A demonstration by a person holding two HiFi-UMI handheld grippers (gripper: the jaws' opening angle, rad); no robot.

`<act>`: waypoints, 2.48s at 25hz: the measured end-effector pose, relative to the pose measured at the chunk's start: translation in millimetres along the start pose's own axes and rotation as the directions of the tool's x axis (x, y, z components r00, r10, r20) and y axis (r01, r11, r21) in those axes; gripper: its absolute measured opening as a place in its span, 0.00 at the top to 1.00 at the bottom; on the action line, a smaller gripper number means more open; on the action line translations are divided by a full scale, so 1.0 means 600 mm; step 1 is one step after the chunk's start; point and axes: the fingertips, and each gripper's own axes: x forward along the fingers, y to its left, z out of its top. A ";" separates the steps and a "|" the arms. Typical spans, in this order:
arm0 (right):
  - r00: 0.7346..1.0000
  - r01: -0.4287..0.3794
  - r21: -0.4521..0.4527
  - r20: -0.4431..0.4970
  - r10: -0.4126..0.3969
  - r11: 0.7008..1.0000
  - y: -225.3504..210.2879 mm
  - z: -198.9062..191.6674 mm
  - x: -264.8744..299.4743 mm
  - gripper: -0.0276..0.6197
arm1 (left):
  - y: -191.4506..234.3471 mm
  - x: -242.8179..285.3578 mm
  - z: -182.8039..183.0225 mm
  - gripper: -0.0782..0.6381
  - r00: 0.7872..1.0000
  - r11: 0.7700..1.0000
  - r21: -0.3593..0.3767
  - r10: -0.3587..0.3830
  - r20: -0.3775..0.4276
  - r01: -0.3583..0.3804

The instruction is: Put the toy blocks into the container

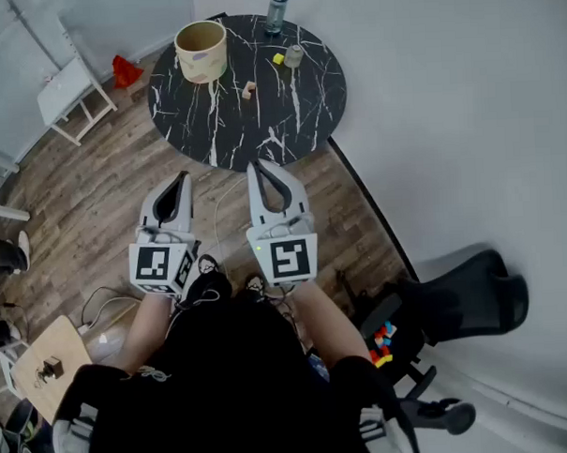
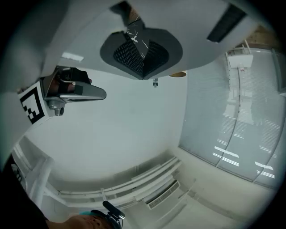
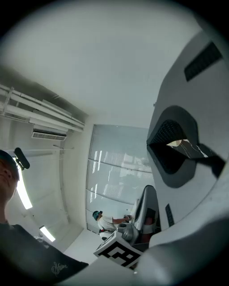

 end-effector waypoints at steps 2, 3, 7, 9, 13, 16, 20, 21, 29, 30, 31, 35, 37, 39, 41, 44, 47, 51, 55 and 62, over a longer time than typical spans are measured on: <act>1.000 -0.010 0.010 -0.005 0.010 1.000 0.014 -0.011 0.018 0.96 | 0.014 0.011 -0.011 0.89 1.000 1.000 0.009 -0.005 -0.017 0.005; 1.000 -0.011 0.015 -0.007 0.012 1.000 0.019 -0.017 0.027 0.96 | 0.021 0.017 -0.016 0.89 1.000 1.000 0.011 -0.010 -0.024 0.010; 0.999 -0.015 0.022 -0.034 0.015 1.000 0.032 -0.039 0.065 0.96 | 0.048 0.035 -0.031 0.89 0.998 0.999 0.008 -0.047 -0.044 0.047; 0.997 -0.032 -0.007 -0.067 0.031 0.999 0.044 -0.055 0.085 0.96 | 0.064 0.043 -0.033 0.89 0.996 0.997 0.005 -0.071 -0.050 0.071; 0.993 -0.030 -0.034 -0.112 0.026 0.999 0.071 -0.072 0.105 0.96 | 0.094 0.053 -0.030 0.89 0.991 0.992 0.002 -0.123 -0.051 0.123; 0.994 -0.002 -0.017 -0.112 0.000 1.000 0.067 -0.071 0.123 0.96 | 0.113 0.076 -0.039 0.89 0.988 0.990 -0.011 -0.140 -0.064 0.140; 0.988 0.014 -0.025 -0.155 -0.018 1.000 0.039 -0.095 0.141 0.96 | 0.117 0.113 -0.056 0.89 0.982 0.985 -0.032 -0.171 -0.085 0.169; 0.986 0.017 -0.022 -0.163 -0.020 1.000 0.030 -0.102 0.149 0.96 | 0.122 0.127 -0.060 0.89 0.981 0.985 -0.033 -0.172 -0.092 0.170; 0.983 0.007 0.019 -0.181 -0.004 1.000 -0.082 -0.175 0.246 0.96 | 0.153 0.278 -0.063 0.89 0.981 0.988 -0.022 -0.151 -0.122 0.150; 0.982 -0.002 0.024 -0.190 0.007 1.000 -0.096 -0.187 0.259 0.96 | 0.158 0.299 -0.064 0.89 0.981 0.989 -0.015 -0.145 -0.132 0.144; 0.979 -0.011 0.029 -0.201 0.017 1.000 -0.111 -0.196 0.273 0.96 | 0.163 0.321 -0.066 0.89 0.980 0.990 -0.009 -0.138 -0.145 0.139; 0.970 -0.054 0.068 -0.235 0.069 0.996 -0.176 -0.227 0.331 0.96 | 0.174 0.414 -0.067 0.89 0.972 0.993 0.004 -0.114 -0.205 0.117; 0.963 -0.080 0.090 -0.251 0.100 0.993 -0.206 -0.248 0.357 0.96 | 0.172 0.459 -0.074 0.89 0.966 0.993 0.010 -0.108 -0.235 0.114; 0.955 -0.101 0.114 -0.269 0.129 0.988 -0.235 -0.277 0.382 0.96 | 0.166 0.502 -0.091 0.89 0.955 0.994 0.001 -0.107 -0.276 0.112; 0.946 -0.118 0.144 -0.285 0.156 0.982 -0.262 -0.308 0.403 0.96 | 0.158 0.538 -0.116 0.89 0.938 0.994 -0.023 -0.111 -0.329 0.110; 0.934 -0.138 0.197 -0.301 0.194 0.971 -0.296 -0.351 0.430 0.96 | 0.146 0.584 -0.147 0.89 0.918 0.994 -0.056 -0.109 -0.383 0.094; 0.919 -0.153 0.246 -0.321 0.230 0.957 -0.320 -0.391 0.448 0.96 | 0.141 0.625 -0.175 0.89 0.903 0.995 -0.066 -0.096 -0.418 0.075; 0.902 -0.182 0.272 -0.337 0.270 0.945 -0.326 -0.436 0.467 0.96 | 0.142 0.661 -0.240 0.89 0.864 0.996 -0.061 -0.090 -0.495 0.069; 0.883 -0.169 0.334 -0.367 0.293 0.927 -0.320 -0.477 0.482 0.96 | 0.149 0.687 -0.305 0.89 0.825 0.997 -0.032 -0.076 -0.561 0.070; 0.851 -0.120 0.382 -0.436 0.293 0.916 -0.300 -0.536 0.493 0.96 | 0.157 0.717 -0.376 0.89 0.770 0.993 -0.064 -0.115 -0.628 0.097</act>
